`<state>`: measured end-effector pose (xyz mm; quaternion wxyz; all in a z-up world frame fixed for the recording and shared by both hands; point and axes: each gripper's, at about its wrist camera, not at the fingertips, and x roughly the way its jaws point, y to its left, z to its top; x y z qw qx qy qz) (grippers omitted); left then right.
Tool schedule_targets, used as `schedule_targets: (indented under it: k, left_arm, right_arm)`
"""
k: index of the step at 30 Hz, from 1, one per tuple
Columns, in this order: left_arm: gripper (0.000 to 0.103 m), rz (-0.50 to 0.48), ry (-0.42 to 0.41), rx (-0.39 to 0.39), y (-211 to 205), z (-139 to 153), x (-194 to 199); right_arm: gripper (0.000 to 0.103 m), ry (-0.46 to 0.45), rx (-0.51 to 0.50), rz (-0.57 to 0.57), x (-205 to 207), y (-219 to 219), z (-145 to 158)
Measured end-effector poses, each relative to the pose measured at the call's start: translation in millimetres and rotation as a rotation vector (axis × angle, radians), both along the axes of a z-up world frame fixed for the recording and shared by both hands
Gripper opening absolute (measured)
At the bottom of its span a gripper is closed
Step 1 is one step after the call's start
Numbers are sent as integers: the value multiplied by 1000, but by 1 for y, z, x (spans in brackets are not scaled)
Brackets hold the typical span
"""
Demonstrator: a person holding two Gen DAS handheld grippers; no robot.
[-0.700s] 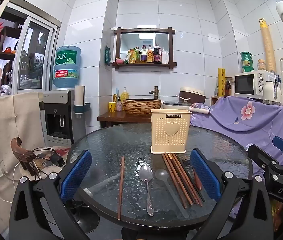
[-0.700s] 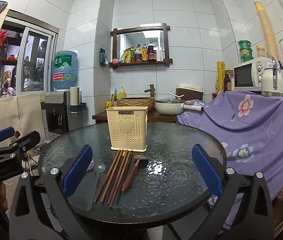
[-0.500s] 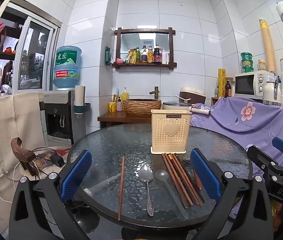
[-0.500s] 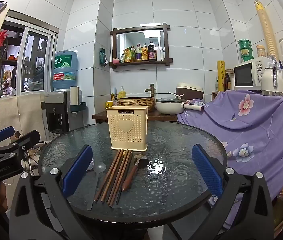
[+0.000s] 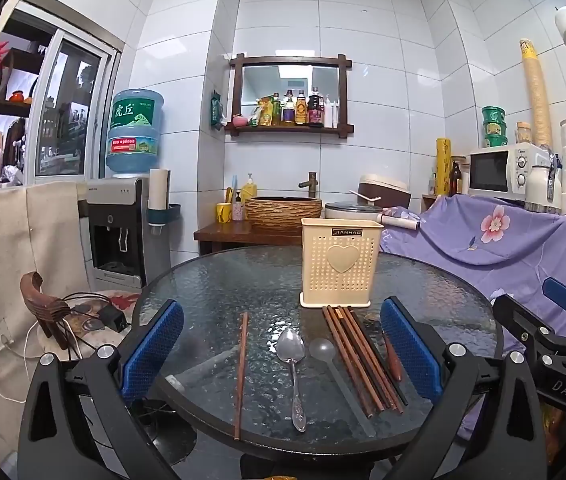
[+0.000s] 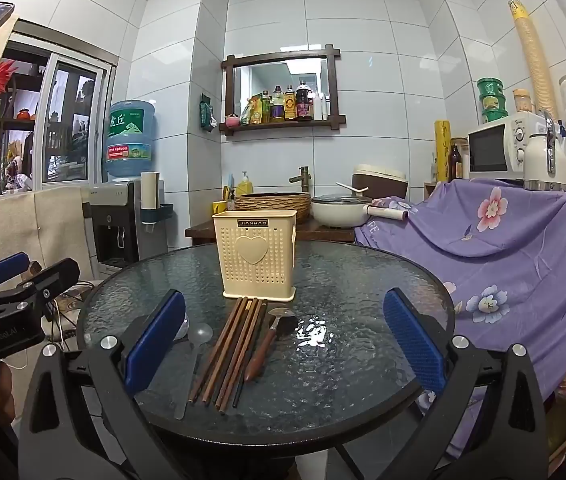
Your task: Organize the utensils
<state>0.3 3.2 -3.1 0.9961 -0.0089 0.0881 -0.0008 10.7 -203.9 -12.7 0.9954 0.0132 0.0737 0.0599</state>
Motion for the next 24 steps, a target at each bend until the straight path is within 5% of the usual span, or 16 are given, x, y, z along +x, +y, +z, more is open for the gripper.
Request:
schedule_targets:
  k: [24]
  left_arm:
    - [97, 1, -2, -3, -1, 2, 0]
  right_arm:
    - [98, 5, 0, 1, -1, 2, -3]
